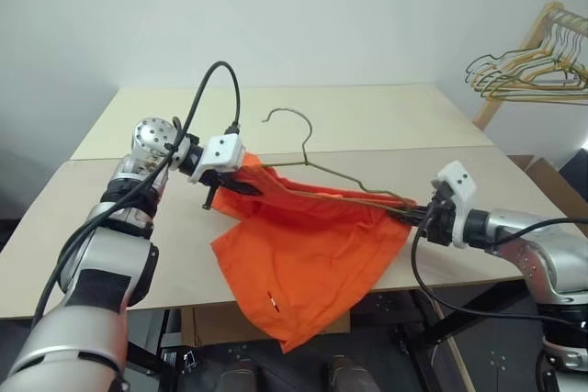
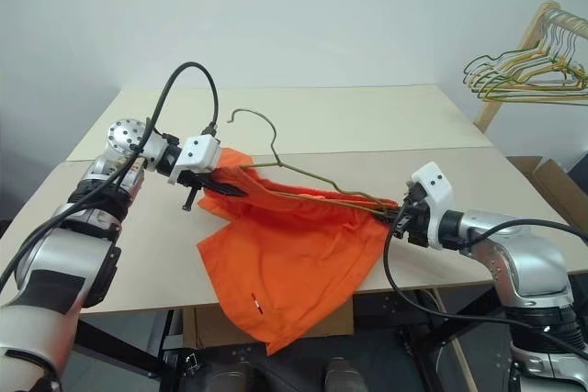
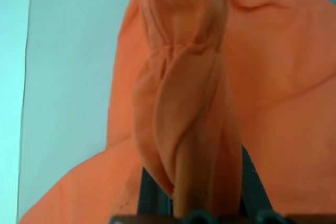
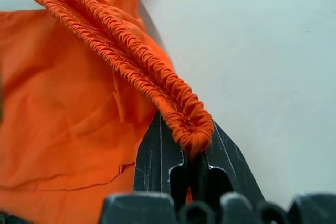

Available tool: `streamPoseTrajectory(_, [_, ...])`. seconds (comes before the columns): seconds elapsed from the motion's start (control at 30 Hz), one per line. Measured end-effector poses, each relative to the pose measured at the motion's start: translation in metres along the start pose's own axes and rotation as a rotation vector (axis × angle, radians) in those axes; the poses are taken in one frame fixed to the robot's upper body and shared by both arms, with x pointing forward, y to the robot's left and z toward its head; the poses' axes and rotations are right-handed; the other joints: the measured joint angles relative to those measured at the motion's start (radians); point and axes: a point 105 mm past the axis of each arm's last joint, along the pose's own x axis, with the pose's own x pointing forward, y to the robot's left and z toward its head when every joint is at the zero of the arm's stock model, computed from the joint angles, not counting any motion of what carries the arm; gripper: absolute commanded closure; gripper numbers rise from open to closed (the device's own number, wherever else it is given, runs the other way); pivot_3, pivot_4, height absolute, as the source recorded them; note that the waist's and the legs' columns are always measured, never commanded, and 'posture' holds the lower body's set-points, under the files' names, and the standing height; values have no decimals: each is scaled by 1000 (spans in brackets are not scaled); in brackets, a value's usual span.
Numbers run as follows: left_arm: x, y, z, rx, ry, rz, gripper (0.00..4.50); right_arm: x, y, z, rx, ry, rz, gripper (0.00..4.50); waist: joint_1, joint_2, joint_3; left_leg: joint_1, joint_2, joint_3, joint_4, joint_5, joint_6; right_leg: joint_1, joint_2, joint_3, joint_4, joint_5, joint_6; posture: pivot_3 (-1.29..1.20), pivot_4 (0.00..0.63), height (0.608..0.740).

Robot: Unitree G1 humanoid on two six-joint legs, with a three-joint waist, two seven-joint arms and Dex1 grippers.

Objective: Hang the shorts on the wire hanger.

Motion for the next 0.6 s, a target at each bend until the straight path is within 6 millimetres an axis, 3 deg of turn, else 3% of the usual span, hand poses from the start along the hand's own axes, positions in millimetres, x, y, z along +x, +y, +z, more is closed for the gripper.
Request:
streamPoseTrajectory(0.23, [-5,7,-3,-87,-30,78,4500,-6,6,2,-40,2,34,4471,2,0,0,0,0,0,0,0,0,1,0,0,-1,-1,1,44,0,740])
streamPoseTrajectory(0.6, [-3,-6,-9,-43,5,-1,4500,-11,5,4,-57,12,36,4471,1,0,0,1,0,0,0,0,0,2,0,0,-1,0,0,35,0,740])
